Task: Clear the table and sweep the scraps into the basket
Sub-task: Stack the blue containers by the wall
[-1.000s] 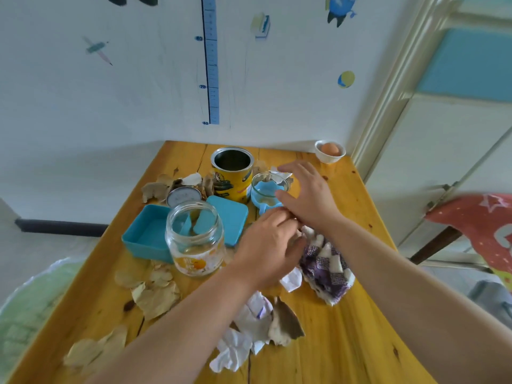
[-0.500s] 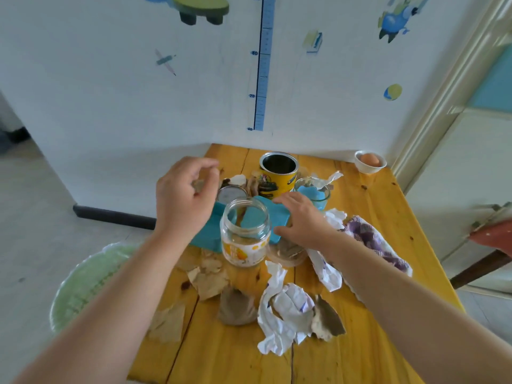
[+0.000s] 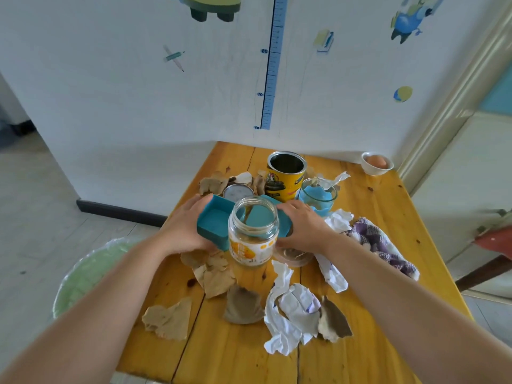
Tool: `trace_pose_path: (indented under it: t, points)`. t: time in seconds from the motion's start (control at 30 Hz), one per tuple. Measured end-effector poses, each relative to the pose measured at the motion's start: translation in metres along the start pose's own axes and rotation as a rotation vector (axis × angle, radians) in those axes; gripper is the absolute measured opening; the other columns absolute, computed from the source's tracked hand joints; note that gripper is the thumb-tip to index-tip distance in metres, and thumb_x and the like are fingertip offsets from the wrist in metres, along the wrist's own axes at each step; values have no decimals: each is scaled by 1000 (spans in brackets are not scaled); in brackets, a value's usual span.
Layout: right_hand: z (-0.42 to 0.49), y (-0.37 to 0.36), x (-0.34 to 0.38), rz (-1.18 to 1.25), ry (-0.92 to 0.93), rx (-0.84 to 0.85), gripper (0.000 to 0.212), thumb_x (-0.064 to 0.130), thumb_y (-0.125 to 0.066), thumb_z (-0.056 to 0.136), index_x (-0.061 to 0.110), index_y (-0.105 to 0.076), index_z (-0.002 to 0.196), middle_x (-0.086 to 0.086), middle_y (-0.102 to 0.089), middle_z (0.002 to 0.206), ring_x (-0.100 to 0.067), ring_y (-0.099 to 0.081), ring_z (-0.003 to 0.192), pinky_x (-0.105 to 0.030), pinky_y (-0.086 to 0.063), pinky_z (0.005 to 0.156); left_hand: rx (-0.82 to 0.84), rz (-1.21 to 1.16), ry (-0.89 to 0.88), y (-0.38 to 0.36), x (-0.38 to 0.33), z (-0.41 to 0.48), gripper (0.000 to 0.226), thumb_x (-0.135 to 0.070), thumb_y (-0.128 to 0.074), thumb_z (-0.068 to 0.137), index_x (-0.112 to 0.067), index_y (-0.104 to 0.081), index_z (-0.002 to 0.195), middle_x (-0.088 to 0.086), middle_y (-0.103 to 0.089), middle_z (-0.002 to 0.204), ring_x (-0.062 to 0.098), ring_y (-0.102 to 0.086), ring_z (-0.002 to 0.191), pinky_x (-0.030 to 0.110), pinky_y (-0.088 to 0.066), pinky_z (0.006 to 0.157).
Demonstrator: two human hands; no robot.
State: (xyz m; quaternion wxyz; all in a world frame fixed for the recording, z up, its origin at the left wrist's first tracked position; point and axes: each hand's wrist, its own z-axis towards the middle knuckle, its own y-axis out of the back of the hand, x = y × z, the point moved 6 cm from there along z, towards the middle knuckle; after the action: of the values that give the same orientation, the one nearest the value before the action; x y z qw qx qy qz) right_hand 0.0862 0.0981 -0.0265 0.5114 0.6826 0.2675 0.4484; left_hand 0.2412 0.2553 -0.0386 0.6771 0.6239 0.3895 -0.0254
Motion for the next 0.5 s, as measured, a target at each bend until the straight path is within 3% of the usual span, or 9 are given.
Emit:
trace_pose_path:
  t: [0.17, 0.23, 0.4, 0.5]
  points:
    - [1, -2, -1, 33, -12, -4, 79, 47, -72, 72, 26, -33, 137, -1, -38, 137, -18, -36, 124, -34, -36, 104, 132, 88, -42, -3, 6, 14, 119, -51, -80, 56, -30, -6, 147, -10, -3, 157, 8, 11, 142, 46, -13, 114]
    - [2, -3, -2, 26, -18, 8, 78, 49, -71, 72, 27, -33, 137, -1, -38, 137, -19, -36, 124, -34, -36, 103, 177, 80, -33, 2, 3, 17, 122, -44, -82, 56, -30, -2, 147, -10, 0, 156, 7, 10, 142, 45, -14, 115]
    - [5, -7, -6, 39, -38, 18, 75, 48, -70, 73, 27, -36, 137, -1, -39, 137, -19, -36, 124, -34, -35, 103, 274, -54, -15, 8, -4, 20, 121, -23, -86, 56, -25, -6, 147, -9, -28, 149, 15, -27, 136, 35, -29, 107]
    - [7, -9, -7, 48, -43, 11, 74, 50, -70, 72, 27, -37, 135, -1, -41, 136, -18, -37, 124, -34, -36, 103, 227, -73, -16, 10, 1, 22, 101, -21, -86, 56, -28, -24, 135, -12, -44, 124, 11, -44, 116, 26, -44, 91]
